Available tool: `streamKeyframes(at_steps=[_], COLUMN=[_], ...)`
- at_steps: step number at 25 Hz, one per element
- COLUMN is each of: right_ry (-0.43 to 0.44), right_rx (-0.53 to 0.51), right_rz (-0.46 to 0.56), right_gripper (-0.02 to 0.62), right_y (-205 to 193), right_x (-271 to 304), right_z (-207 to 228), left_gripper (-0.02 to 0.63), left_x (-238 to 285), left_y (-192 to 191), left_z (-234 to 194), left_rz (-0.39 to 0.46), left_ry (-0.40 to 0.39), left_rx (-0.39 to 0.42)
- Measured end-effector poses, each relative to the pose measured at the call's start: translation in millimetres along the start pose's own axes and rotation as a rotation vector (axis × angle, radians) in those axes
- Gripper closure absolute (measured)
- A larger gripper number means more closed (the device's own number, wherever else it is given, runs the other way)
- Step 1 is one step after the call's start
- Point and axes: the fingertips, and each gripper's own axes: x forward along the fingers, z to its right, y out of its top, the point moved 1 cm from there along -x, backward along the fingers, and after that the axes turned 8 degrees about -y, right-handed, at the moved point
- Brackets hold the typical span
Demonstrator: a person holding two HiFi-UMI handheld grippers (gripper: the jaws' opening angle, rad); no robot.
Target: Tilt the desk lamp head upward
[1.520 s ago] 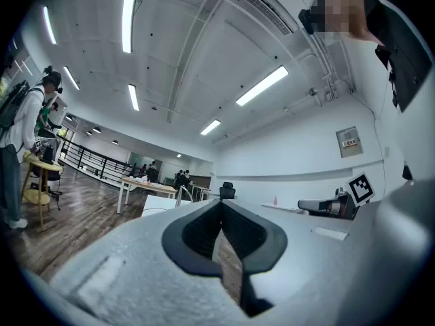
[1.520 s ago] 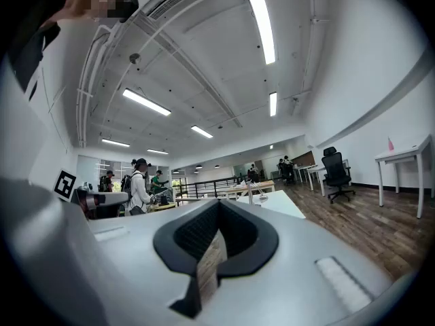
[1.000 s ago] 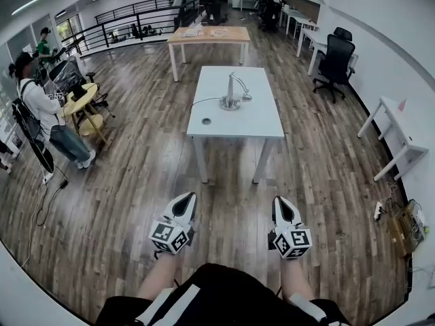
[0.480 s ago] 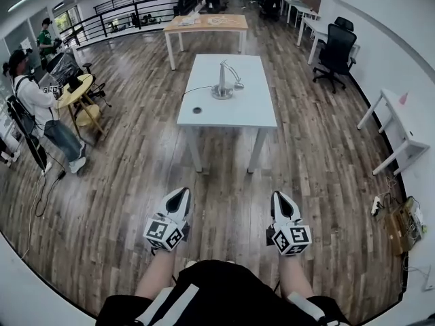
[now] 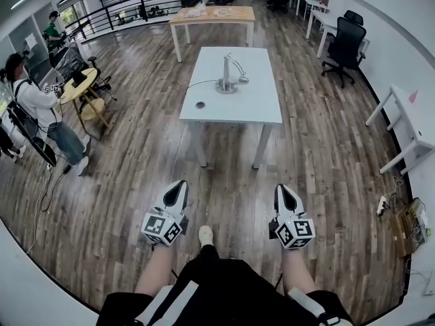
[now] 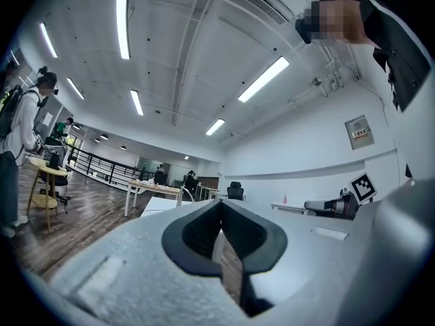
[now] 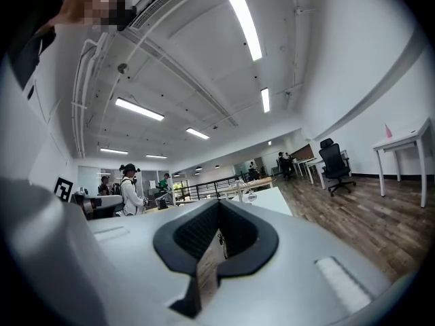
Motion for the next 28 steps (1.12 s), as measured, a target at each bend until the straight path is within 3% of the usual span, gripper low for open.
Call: streamKeyframes(at_steps=[9,14,28], right_ry=[-0.011,-0.024,-0.007], right_rx=[-0.048,-0.058,-0.062], right_rz=[0.027,0.042,0.023], right_gripper=[0.595,0.595,0.595], right_y=[21,25,5], right_x=[64,108,178], right_z=[-17,-33,-90], left_gripper=[0.607,0.607,0.607], left_x=[45,66,76], left_y=[11,12,10], left_z=[-61,-98,-169], left_rz=[0.056,0.038,0.047], left_ry=[-0.042,-0.069,-0.095], left_rx=[-0.004,-0.013,-0.008])
